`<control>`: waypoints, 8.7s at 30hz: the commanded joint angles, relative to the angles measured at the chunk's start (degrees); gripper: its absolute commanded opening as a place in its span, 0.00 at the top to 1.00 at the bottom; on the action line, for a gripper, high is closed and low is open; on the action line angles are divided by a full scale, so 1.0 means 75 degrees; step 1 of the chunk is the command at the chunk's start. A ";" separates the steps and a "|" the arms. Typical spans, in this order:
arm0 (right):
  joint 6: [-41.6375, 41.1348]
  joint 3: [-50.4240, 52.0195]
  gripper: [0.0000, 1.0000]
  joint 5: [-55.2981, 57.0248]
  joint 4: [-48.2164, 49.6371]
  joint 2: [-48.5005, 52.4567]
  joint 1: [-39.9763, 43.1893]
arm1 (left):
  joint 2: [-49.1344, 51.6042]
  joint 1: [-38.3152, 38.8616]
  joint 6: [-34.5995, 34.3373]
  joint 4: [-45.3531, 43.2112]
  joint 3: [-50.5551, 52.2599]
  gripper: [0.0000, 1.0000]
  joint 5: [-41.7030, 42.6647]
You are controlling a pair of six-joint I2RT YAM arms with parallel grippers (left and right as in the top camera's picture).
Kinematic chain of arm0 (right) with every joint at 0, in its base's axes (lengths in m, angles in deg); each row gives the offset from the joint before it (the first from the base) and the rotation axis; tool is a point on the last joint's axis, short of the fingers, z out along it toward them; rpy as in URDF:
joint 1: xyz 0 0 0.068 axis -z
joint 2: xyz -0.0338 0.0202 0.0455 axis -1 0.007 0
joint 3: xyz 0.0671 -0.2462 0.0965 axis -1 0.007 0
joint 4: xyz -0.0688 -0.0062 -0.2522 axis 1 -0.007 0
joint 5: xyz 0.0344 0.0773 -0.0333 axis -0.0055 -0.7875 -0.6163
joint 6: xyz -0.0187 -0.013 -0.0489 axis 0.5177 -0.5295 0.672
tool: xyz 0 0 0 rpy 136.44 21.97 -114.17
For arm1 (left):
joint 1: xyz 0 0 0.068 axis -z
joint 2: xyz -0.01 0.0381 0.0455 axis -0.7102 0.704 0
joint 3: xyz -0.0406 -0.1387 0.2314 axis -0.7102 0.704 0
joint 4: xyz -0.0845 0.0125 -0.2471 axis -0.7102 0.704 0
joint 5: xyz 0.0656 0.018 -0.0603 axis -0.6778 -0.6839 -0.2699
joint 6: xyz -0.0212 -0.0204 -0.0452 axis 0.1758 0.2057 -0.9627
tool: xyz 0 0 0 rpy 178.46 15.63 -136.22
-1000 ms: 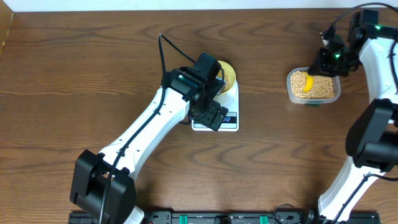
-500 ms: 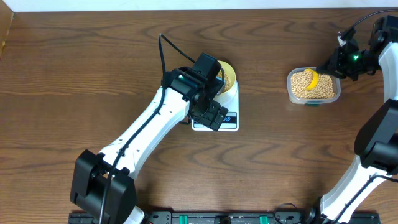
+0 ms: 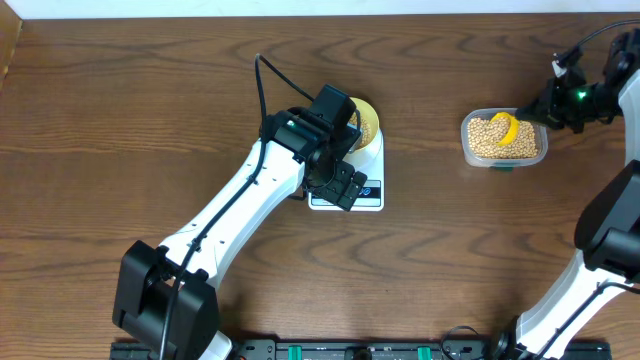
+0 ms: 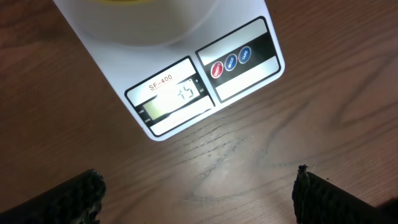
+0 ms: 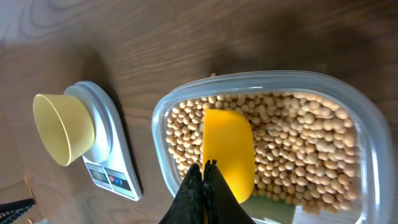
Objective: Scoop item into bowl and weigh 50g on scale
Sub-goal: 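Drag the yellow scoop through the soybeans with the right gripper, then lift the filled scoop and carry it left over the yellow bowl, then tilt the scoop over the bowl to pour soybeans in, right gripper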
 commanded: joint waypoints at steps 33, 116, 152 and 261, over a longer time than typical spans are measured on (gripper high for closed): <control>0.0286 -0.0067 0.99 -0.1708 0.0058 0.0061 0.0306 | 0.0061 -0.0023 -0.0032 0.0015 0.0029 0.02 -0.0102; -0.0857 -0.0064 0.99 -0.2253 0.3241 0.0070 -0.3861 | 0.0061 -0.0023 -0.0032 0.0015 0.0032 0.02 -0.0102; -0.0662 -0.0067 0.99 0.0586 0.3378 0.0073 -0.5173 | 0.0061 -0.0023 -0.0032 0.0015 0.0032 0.02 -0.0102; -0.0662 -0.0064 0.82 0.1623 0.3284 0.0073 -0.5406 | 0.0061 -0.0023 -0.0032 0.0015 0.0029 0.02 -0.0102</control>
